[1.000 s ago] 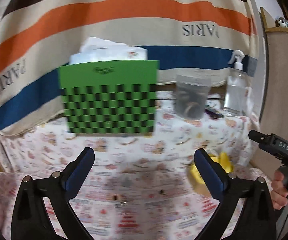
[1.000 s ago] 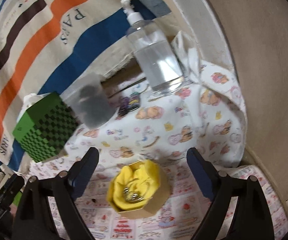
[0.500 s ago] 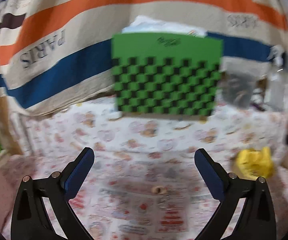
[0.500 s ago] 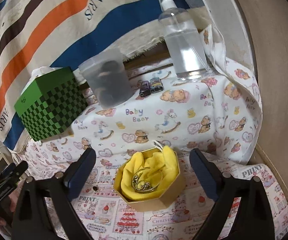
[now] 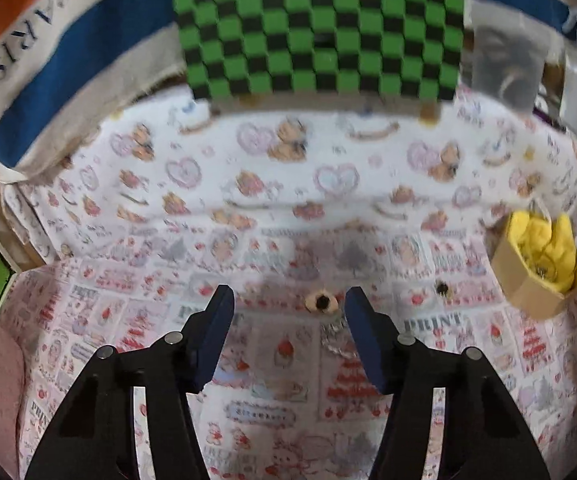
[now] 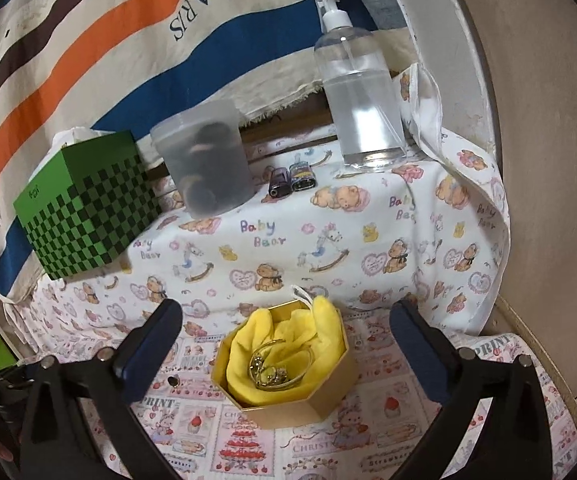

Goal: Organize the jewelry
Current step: 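Move the left gripper back to the table and grasp the small silver ring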

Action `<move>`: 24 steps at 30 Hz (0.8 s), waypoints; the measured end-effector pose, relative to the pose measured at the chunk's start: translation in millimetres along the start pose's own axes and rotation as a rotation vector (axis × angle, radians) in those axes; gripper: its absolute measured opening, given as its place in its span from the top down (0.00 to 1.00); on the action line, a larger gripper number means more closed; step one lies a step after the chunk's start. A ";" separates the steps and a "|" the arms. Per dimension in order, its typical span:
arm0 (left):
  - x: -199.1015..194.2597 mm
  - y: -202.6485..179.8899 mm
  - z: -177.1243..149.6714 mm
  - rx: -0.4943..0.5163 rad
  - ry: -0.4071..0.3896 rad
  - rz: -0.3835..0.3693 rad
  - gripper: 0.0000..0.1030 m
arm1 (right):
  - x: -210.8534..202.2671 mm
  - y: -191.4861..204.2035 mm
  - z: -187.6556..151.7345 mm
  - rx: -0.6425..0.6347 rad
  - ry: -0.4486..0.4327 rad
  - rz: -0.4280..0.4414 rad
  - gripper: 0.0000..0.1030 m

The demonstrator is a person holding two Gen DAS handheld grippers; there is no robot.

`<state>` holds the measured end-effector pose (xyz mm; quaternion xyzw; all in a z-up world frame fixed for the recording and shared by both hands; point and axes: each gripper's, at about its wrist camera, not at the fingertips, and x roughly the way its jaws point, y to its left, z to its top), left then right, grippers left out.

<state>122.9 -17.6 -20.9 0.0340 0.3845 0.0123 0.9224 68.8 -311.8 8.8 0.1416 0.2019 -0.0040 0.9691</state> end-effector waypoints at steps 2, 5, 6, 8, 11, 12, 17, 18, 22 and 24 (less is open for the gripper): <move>3.5 -2.5 -3.1 0.004 0.046 -0.045 0.49 | -0.9 1.5 -0.5 -0.008 -0.005 -0.005 0.00; 10.1 -6.9 -5.8 0.026 0.099 -0.095 0.49 | -0.4 2.6 -0.4 -0.017 -0.001 -0.011 0.00; 10.1 -9.8 -7.2 0.044 0.103 -0.095 0.49 | 0.0 2.4 -0.5 -0.017 0.000 -0.013 0.00; 8.9 -16.6 -8.2 0.079 0.092 -0.077 0.49 | 1.6 2.0 -0.9 -0.017 0.008 -0.017 0.00; 9.6 -25.6 -11.3 0.129 0.080 -0.047 0.49 | 5.2 -0.8 -1.3 -0.005 0.027 -0.019 0.00; 11.5 -27.5 -12.6 0.141 0.088 -0.046 0.49 | 5.6 -1.7 -1.3 0.002 0.029 -0.018 0.00; 21.7 -27.4 -16.2 0.147 0.145 -0.066 0.56 | 4.6 -6.3 0.6 0.026 0.031 -0.018 0.00; 24.2 -26.8 -16.7 0.139 0.162 -0.085 0.59 | 5.3 -7.3 0.8 0.031 0.035 -0.019 0.00; 35.5 -21.9 -17.0 0.111 0.190 -0.116 0.65 | 14.6 -9.2 -1.7 0.043 0.091 -0.007 0.00; 38.1 -21.8 -17.9 0.108 0.195 -0.121 0.70 | 16.6 -10.5 -2.9 0.051 0.102 -0.004 0.00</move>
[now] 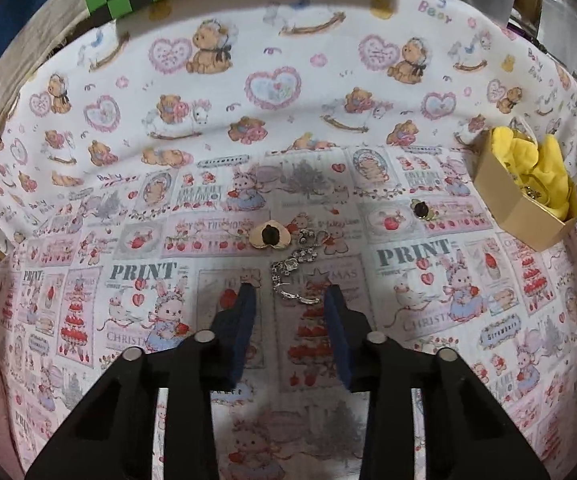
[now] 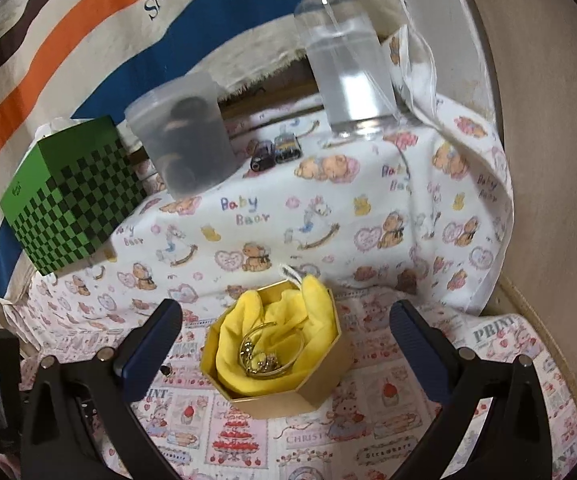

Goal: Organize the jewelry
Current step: 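Move the left gripper back to the table and grasp the small silver ring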

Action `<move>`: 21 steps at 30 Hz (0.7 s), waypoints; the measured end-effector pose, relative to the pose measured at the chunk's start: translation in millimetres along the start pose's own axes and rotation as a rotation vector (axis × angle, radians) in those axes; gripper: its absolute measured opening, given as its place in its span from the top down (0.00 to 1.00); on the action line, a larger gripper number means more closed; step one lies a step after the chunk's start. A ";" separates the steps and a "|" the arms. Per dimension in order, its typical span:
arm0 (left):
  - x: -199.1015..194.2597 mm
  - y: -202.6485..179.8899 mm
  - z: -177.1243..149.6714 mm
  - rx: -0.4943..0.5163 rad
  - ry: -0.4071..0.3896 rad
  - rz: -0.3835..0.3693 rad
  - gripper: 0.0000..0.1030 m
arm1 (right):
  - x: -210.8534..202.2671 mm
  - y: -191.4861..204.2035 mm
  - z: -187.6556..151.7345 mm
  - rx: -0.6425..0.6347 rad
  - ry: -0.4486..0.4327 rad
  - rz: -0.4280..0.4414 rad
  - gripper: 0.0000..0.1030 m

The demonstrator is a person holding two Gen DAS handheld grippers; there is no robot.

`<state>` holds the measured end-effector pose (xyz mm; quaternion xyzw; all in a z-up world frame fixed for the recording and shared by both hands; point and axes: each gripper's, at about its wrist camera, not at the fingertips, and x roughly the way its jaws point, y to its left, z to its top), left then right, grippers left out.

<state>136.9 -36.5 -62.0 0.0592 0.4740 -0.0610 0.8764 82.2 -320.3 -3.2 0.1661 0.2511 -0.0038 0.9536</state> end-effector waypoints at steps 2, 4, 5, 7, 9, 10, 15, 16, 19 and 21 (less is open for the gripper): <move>1.2 1.7 0.6 -0.010 -0.001 -0.014 0.74 | 0.7 -0.6 0.0 0.001 0.005 0.004 0.00; 2.2 4.3 0.7 -0.029 0.002 -0.041 0.77 | 1.0 -1.0 0.3 0.000 0.007 0.001 0.00; 3.6 7.2 1.2 -0.038 0.001 -0.049 0.80 | 1.8 -0.8 0.6 -0.003 0.013 0.000 0.00; 5.1 11.1 2.5 -0.048 -0.003 -0.039 0.87 | 4.4 -1.1 0.1 -0.005 0.027 0.001 0.00; 5.8 13.6 2.5 -0.055 -0.004 -0.055 0.87 | 5.7 -0.9 -0.6 -0.002 0.031 -0.002 0.00; 5.1 15.9 2.7 -0.061 -0.003 -0.064 0.87 | 6.9 -0.3 -0.9 -0.005 0.038 -0.001 0.00; -7.6 28.8 4.8 -0.092 -0.035 -0.084 0.87 | 3.5 4.3 -0.2 -0.020 0.038 0.008 0.00; -11.9 33.3 6.5 -0.100 -0.048 -0.085 0.87 | 2.0 6.2 0.3 -0.023 0.040 0.015 0.00; -32.2 42.2 6.7 -0.126 -0.102 -0.088 0.87 | -5.5 17.1 2.8 -0.049 0.048 0.046 0.00; -42.7 49.9 7.3 -0.144 -0.142 -0.083 0.87 | -10.3 29.0 3.7 -0.070 0.059 0.095 0.00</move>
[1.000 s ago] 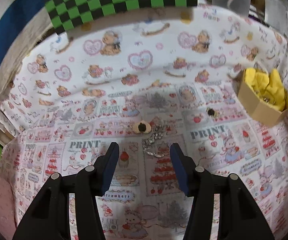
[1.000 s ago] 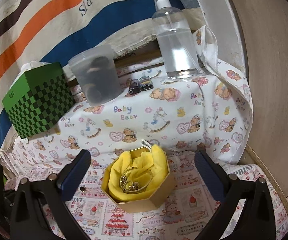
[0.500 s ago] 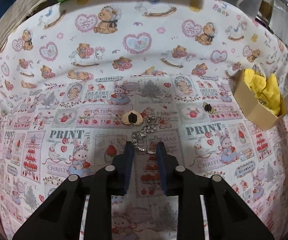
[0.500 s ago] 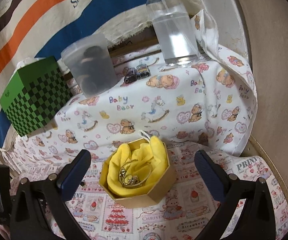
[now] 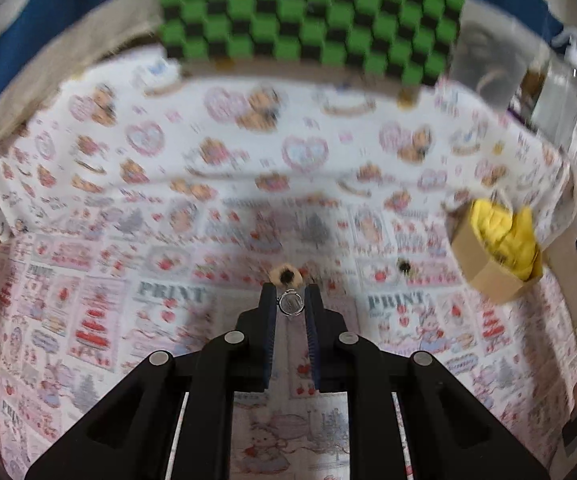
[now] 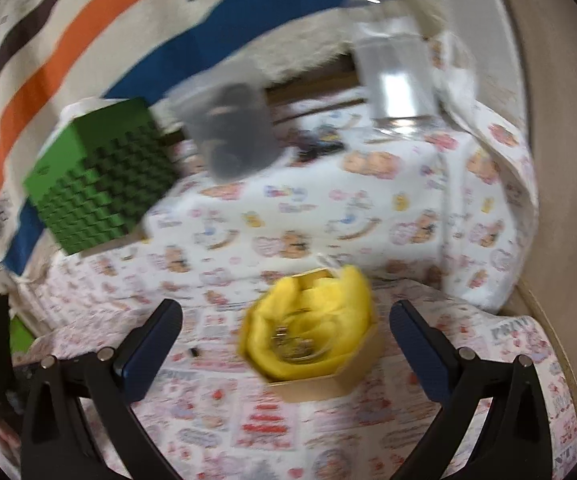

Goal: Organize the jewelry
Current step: 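Move the left gripper back to the table and grasp the small silver ring, then grasp a small dark earring with the right gripper while the left gripper holds the ring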

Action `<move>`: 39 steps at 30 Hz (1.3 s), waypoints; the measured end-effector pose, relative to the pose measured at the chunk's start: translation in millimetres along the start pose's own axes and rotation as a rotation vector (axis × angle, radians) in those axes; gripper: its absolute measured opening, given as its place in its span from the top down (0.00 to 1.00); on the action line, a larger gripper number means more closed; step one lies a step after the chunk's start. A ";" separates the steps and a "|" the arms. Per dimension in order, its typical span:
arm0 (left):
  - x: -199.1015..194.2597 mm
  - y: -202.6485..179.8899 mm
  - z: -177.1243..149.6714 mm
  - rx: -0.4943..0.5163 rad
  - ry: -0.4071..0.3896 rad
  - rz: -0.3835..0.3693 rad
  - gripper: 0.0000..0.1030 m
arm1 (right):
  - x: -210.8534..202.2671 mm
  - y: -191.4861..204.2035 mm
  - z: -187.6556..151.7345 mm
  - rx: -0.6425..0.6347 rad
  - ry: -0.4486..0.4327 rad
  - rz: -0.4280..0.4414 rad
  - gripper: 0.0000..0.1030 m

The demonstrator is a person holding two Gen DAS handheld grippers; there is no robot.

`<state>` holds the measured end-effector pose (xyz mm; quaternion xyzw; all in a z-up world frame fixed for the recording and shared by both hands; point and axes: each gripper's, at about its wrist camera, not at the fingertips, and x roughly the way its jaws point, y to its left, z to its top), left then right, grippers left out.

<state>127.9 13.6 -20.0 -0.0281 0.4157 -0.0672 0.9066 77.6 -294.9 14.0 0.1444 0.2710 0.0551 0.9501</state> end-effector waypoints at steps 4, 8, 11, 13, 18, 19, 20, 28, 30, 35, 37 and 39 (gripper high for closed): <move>-13.1 10.5 7.5 -0.023 -0.064 0.055 0.87 | 8.8 26.7 -4.2 -0.048 0.082 0.087 0.00; -12.7 15.5 10.8 -0.046 -0.074 0.070 0.87 | 24.9 57.8 -14.0 -0.119 0.153 0.120 0.13; -16.9 19.8 9.3 -0.054 -0.090 0.080 0.87 | 40.0 75.5 -18.1 -0.162 0.209 0.130 0.31; -18.2 21.1 8.5 -0.058 -0.098 0.090 0.87 | 53.7 86.7 -20.7 -0.191 0.250 0.114 0.41; -12.6 22.5 9.8 -0.064 -0.090 0.116 0.87 | 87.8 102.4 -22.9 -0.245 0.323 0.068 0.61; -10.0 23.1 9.8 -0.065 -0.084 0.118 0.87 | 94.1 104.1 -23.5 -0.251 0.337 0.059 0.65; -7.7 23.8 9.7 -0.066 -0.078 0.120 0.87 | 101.1 105.9 -24.8 -0.258 0.352 0.048 0.68; 3.5 33.1 11.6 -0.094 -0.046 0.126 0.87 | 142.2 112.6 -42.3 -0.300 0.443 -0.025 0.78; 5.5 30.4 12.2 -0.079 -0.040 0.126 0.87 | 145.6 113.4 -44.9 -0.304 0.445 -0.035 0.79; 9.4 24.2 11.0 -0.052 -0.031 0.123 0.87 | 153.6 113.8 -48.8 -0.312 0.465 -0.054 0.85; 6.6 22.2 10.9 -0.045 -0.039 0.124 0.87 | 151.8 115.9 -49.0 -0.328 0.465 -0.056 0.88; 2.8 21.3 11.0 -0.044 -0.050 0.122 0.87 | 149.4 117.7 -50.0 -0.341 0.464 -0.060 0.88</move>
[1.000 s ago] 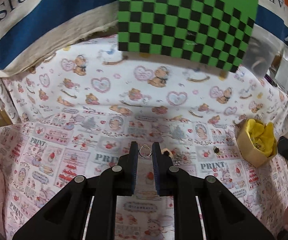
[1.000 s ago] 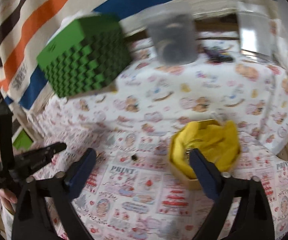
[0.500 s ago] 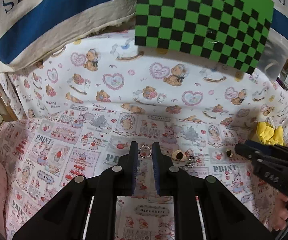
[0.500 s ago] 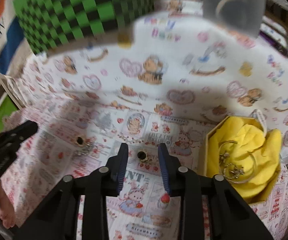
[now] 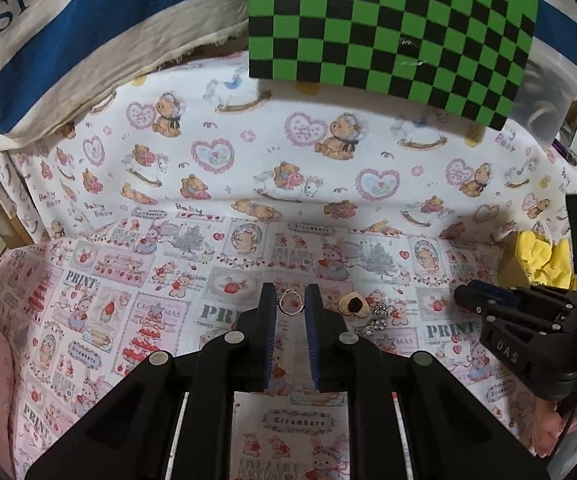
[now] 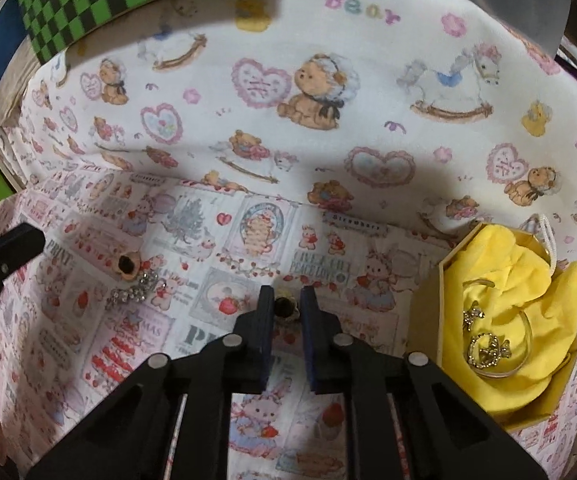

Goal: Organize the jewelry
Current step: 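Grasp a small dark earring with the right gripper while the left gripper holds the ring, then carry the ring in the left gripper and earring in the right gripper over the box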

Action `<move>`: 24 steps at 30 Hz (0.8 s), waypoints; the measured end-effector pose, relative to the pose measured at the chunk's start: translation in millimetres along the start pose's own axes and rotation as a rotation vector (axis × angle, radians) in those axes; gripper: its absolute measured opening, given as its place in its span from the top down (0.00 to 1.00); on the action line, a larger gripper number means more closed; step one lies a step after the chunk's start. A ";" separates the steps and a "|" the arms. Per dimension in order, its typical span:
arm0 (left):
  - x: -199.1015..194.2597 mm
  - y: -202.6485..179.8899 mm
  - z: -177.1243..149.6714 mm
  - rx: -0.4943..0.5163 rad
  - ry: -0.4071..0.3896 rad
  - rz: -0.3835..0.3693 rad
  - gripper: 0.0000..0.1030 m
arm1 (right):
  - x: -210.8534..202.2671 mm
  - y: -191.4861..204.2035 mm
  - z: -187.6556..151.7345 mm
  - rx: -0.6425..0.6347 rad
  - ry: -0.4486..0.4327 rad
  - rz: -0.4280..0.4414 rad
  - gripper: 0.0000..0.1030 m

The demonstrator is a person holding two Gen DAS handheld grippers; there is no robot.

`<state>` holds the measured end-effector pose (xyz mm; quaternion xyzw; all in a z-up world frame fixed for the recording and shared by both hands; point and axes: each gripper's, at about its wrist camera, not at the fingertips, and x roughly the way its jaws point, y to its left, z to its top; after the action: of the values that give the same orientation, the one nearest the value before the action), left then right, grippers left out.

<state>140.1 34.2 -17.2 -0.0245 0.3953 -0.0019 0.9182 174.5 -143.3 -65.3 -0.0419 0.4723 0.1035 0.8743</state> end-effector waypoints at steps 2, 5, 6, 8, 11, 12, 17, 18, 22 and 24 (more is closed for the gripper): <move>-4.2 0.0 0.7 -0.002 -0.009 -0.008 0.87 | -3.4 2.4 -3.5 -0.005 -0.009 0.001 0.88; -11.6 -2.0 1.5 0.005 -0.023 -0.025 0.87 | -14.0 1.4 -9.6 -0.002 -0.026 0.023 0.88; -14.0 -3.3 1.5 0.010 -0.028 -0.029 0.87 | -20.6 0.2 -12.7 0.002 -0.035 0.038 0.88; -17.6 -5.1 1.2 0.016 -0.039 -0.027 0.87 | -34.2 -1.8 -18.1 0.002 -0.061 0.057 0.88; -22.6 -7.0 1.0 0.024 -0.052 -0.035 0.87 | -61.7 -8.1 -28.6 0.005 -0.127 0.083 0.88; -25.4 -7.1 1.1 0.023 -0.063 -0.038 0.87 | -69.6 -11.5 -31.8 0.009 -0.149 0.092 0.88; -49.5 -12.1 0.3 0.035 -0.158 -0.042 0.87 | -109.4 -23.7 -43.3 0.035 -0.302 0.111 0.88; -55.4 -13.7 -0.3 0.039 -0.177 -0.053 0.87 | -117.3 -28.5 -45.1 0.043 -0.334 0.123 0.88; -74.1 -21.4 -3.4 0.050 -0.245 -0.112 0.87 | -144.7 -47.5 -52.3 0.081 -0.460 0.144 0.88; -80.4 -28.0 -5.6 0.068 -0.269 -0.120 0.87 | -157.3 -55.3 -57.2 0.086 -0.514 0.103 0.88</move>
<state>81.2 7.9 38.6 -0.0170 0.2661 -0.0670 0.9615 56.2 -229.2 33.1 0.0471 0.2403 0.1348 0.9601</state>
